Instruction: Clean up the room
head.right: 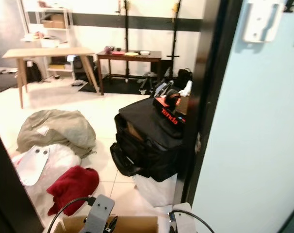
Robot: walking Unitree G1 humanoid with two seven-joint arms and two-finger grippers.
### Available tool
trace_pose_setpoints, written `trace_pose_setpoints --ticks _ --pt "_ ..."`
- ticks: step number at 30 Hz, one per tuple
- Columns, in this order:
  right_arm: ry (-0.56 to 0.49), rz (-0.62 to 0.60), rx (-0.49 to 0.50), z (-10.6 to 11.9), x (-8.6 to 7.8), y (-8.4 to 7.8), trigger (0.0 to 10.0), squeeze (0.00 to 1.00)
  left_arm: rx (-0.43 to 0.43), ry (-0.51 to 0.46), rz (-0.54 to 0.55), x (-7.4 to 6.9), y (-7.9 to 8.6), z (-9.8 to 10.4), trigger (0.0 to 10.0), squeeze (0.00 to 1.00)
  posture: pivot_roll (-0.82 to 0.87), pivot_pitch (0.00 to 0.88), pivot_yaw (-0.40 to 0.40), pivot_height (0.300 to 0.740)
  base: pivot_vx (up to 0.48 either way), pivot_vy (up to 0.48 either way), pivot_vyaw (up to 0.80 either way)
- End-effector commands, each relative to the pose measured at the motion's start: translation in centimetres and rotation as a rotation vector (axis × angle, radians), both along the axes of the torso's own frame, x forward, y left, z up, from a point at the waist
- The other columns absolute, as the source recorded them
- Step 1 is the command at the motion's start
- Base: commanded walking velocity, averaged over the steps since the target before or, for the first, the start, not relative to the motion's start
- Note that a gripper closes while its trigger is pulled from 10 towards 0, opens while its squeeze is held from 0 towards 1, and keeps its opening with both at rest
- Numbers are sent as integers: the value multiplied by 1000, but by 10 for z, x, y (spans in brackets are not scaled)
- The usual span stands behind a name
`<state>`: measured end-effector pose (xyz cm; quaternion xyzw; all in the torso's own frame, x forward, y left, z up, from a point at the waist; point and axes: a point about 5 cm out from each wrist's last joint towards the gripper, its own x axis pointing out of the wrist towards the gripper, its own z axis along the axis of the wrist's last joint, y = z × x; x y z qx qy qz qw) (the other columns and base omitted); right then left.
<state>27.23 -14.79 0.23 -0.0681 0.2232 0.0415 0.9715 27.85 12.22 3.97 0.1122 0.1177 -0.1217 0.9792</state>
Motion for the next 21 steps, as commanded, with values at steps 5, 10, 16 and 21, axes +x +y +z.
trace_pose_setpoints --ticks 5,10,16,21 --pt "25 -8 -5 -1 -3 -2 10000 0 8 22 -17 -5 0 -5 10000 0 -11 94 -35 740 0 0 -800" --pt "26 -18 -6 0 -3 -3 10000 0 -18 1 -7 -3 1 -1 10000 0 -9 89 -35 740 0 0 -800" --pt "27 -35 -7 0 -3 -5 10000 0 -12 1 4 -3 5 -2 10000 0 -8 87 -29 740 0 0 -800" --pt "32 -48 -1 -1 -4 -7 10000 0 -4 7 25 -5 11 -3 10000 0 -4 87 -20 740 0 0 -800"
